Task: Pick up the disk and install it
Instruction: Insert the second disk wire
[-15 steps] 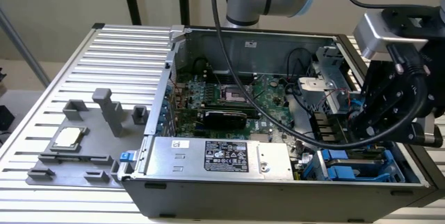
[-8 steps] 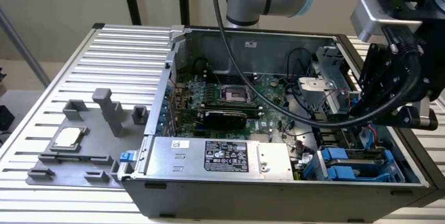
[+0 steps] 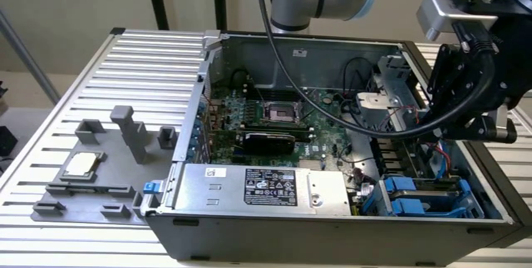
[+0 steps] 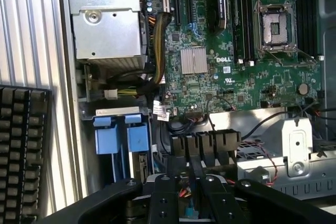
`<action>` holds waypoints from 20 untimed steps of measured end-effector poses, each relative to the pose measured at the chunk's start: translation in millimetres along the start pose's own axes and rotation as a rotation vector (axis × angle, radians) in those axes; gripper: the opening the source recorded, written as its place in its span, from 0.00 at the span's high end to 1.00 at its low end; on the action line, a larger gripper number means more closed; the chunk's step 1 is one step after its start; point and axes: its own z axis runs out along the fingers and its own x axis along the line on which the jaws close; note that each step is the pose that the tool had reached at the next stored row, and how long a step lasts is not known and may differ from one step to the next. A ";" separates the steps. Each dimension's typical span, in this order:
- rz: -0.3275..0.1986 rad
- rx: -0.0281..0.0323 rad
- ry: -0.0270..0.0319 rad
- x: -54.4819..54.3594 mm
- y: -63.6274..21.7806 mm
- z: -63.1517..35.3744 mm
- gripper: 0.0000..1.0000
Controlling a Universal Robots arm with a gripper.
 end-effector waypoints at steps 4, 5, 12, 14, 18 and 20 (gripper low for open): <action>0.000 0.0000 -0.0013 -4.7 -5.1 0.4 0.76; 0.000 0.0001 -0.0013 -6.1 -6.3 0.6 0.76; 0.005 0.0009 -0.0004 -15.5 -12.3 -0.7 0.56; 0.011 0.0017 0.0015 -17.8 -12.7 -3.2 0.50; 0.022 0.0032 0.0025 -21.1 -17.3 -3.4 0.50; 0.026 0.0037 0.0025 -22.4 -21.1 -3.4 0.50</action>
